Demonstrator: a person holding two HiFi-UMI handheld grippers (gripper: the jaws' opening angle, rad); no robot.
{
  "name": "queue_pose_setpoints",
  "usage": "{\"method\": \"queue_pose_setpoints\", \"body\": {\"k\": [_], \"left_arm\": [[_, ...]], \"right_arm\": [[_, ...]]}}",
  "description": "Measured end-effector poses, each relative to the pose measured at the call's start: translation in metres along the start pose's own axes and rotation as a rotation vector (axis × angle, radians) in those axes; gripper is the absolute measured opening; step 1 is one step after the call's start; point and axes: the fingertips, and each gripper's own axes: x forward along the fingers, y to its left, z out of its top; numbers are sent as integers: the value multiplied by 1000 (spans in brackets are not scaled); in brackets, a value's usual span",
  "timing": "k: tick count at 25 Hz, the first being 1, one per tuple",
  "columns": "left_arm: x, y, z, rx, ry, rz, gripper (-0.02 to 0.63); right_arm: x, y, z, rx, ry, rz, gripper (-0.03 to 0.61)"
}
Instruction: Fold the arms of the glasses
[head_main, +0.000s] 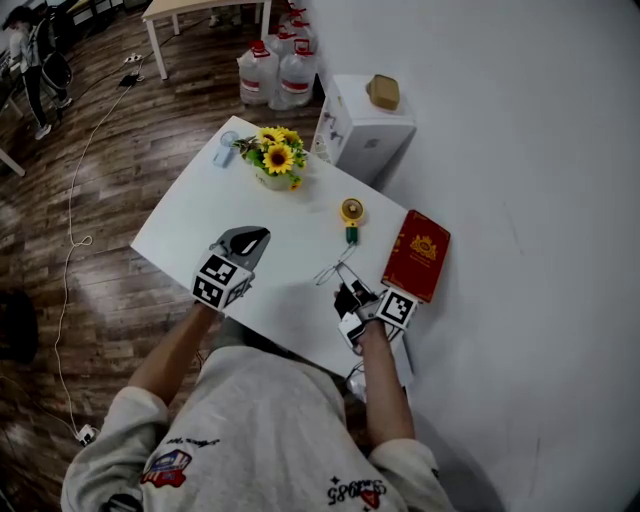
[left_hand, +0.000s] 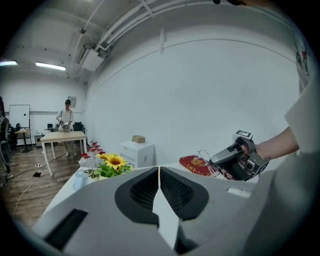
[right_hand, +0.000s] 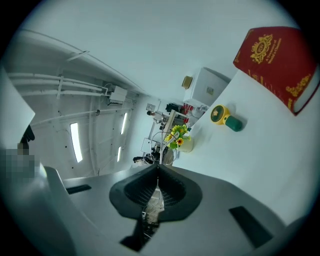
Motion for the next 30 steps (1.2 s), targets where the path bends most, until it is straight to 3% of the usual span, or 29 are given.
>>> {"method": "queue_pose_setpoints", "body": {"k": [2,11,30], "left_arm": [[-2,1,10,3,-16,6,14],[-4,1,16,-15,-27,22,12],[-6,-7,-5,-55,-4,12,12]], "right_arm": [[-1,4,0,-20,-1,-4,12],[12,61,2,-211,-22,237,12],[9,72,2,-219,-85,231,11]]}}
